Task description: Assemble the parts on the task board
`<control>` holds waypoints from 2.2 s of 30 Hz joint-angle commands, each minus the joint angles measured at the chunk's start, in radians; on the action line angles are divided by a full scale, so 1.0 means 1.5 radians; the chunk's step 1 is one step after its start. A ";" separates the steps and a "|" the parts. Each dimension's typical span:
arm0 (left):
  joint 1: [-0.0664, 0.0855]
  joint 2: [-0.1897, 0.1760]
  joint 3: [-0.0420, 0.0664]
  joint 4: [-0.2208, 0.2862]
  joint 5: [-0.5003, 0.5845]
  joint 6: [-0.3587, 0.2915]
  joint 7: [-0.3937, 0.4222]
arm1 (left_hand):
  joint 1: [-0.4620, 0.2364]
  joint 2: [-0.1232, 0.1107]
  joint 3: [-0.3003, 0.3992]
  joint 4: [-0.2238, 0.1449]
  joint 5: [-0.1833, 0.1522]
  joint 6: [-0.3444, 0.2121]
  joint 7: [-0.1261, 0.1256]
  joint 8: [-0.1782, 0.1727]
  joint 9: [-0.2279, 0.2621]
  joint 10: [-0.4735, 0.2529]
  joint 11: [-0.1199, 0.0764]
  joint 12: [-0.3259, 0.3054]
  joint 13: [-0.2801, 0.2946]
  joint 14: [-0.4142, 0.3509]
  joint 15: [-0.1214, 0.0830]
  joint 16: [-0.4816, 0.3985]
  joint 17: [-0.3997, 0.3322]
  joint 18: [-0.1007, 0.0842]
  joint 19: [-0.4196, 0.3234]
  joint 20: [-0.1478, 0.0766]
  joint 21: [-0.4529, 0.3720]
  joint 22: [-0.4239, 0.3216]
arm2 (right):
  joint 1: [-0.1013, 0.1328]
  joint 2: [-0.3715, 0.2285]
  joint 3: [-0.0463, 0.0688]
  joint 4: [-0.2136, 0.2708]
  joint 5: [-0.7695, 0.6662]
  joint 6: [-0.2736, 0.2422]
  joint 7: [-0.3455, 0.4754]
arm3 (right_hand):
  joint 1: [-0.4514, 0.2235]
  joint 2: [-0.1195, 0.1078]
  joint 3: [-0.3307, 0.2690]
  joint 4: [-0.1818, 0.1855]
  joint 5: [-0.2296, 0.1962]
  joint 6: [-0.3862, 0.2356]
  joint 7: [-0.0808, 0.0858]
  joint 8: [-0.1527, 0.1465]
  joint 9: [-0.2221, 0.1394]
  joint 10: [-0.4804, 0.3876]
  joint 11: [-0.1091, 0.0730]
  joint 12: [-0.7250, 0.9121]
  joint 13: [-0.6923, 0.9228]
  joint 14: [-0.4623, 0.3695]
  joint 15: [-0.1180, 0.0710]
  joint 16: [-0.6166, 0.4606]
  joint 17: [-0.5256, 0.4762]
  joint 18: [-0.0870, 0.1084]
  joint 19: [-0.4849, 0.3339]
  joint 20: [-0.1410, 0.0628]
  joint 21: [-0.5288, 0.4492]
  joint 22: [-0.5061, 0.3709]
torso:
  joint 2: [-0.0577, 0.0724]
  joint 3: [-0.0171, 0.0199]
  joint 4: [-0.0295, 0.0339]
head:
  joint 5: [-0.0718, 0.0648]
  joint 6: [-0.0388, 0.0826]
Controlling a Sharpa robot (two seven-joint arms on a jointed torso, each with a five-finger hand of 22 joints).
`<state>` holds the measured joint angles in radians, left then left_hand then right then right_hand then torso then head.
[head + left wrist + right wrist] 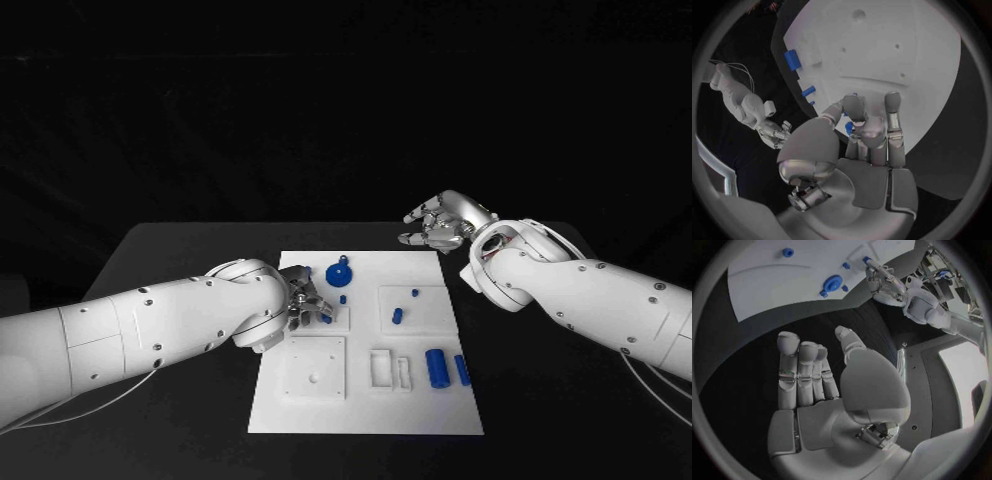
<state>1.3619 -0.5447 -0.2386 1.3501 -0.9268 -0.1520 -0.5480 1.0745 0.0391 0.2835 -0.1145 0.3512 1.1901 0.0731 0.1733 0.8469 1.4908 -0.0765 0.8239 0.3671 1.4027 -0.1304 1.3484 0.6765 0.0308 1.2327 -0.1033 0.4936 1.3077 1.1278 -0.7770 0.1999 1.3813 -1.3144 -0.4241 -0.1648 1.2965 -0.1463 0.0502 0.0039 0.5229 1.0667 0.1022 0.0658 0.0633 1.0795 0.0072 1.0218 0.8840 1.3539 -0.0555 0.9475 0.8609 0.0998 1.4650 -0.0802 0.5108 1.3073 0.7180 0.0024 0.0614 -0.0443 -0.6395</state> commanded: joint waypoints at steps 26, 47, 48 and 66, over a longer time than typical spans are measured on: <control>-0.001 -0.007 -0.002 -0.002 -0.048 0.016 -0.005 | 0.042 0.018 0.004 -0.010 0.003 0.183 -0.100 0.002 0.003 0.015 -0.019 0.003 -0.008 0.003 -0.001 0.001 -0.008 0.019 -0.003 0.009 0.007 0.013 | -0.003 -0.001 0.000 0.002 0.000 0.006 0.001 | -0.010 0.001 0.004 -0.006 0.005 0.005 -0.001 -0.003 -0.001 -0.001 -0.002 -0.004 0.000 0.000 -0.005 -0.001 0.000 0.006 0.025 -0.001 -0.002 0.038 | 0.000 -0.0003 0.0003 | 0.001 0.002; -0.001 -0.007 -0.002 -0.005 -0.055 0.018 -0.001 | 0.045 0.016 0.004 -0.006 0.001 0.182 -0.100 0.003 0.004 0.015 -0.019 0.005 -0.012 0.002 -0.001 0.001 -0.011 0.024 -0.004 0.014 0.010 0.013 | -0.004 -0.002 0.000 0.002 0.000 0.006 0.001 | -0.010 0.001 0.004 -0.006 0.005 0.005 -0.001 -0.003 -0.001 -0.001 -0.002 -0.004 0.000 0.000 -0.005 -0.001 0.000 0.006 0.025 -0.001 -0.002 0.038 | 0.000 0.0000 -0.0002 | 0.001 0.002; -0.001 -0.007 -0.002 -0.005 -0.055 0.018 0.000 | 0.045 0.016 0.004 -0.006 0.001 0.182 -0.100 0.003 0.004 0.015 -0.019 0.005 -0.012 0.002 -0.001 0.001 -0.011 0.024 -0.004 0.014 0.010 0.013 | -0.004 -0.002 0.000 0.002 0.000 0.006 0.001 | -0.010 0.001 0.004 -0.006 0.005 0.005 -0.001 -0.003 -0.001 -0.001 -0.002 -0.004 0.000 0.000 -0.005 -0.001 0.000 0.006 0.025 -0.001 -0.002 0.038 | 0.000 0.0000 -0.0003 | 0.000 0.001; -0.002 -0.025 -0.002 0.025 -0.072 -0.020 0.020 | 0.047 0.015 0.004 -0.002 0.000 0.181 -0.100 0.003 0.005 0.015 -0.019 0.005 -0.015 0.002 -0.001 0.001 -0.015 0.026 -0.004 0.015 0.010 0.013 | -0.007 -0.003 0.000 0.002 0.000 0.005 0.001 | -0.010 0.001 0.004 -0.006 0.005 0.005 -0.001 -0.003 -0.001 -0.001 -0.002 -0.004 0.000 0.000 -0.005 -0.001 0.000 0.006 0.025 -0.001 -0.002 0.038 | 0.000 -0.0001 -0.0001 | -0.002 0.003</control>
<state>1.3616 -0.5799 -0.2403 1.3799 -1.0172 -0.1558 -0.5360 1.0980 0.0259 0.2812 -0.1178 0.3509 1.1986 0.0752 0.1731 0.8522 1.4976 -0.0694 0.8278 0.3456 1.4056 -0.1227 1.3507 0.6549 0.0619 1.2238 -0.0874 0.5049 1.3080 1.1185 -0.7811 0.1999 1.3833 -1.3142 -0.4239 -0.1661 1.2911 -0.1410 0.0543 -0.0002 0.5286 1.0666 0.1022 0.0658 0.0634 1.0813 0.0090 1.0218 0.8845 1.3539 -0.0555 0.9474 0.8609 0.0997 1.4650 -0.0802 0.5108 1.3073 0.7180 0.0024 0.0609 -0.0460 -0.6347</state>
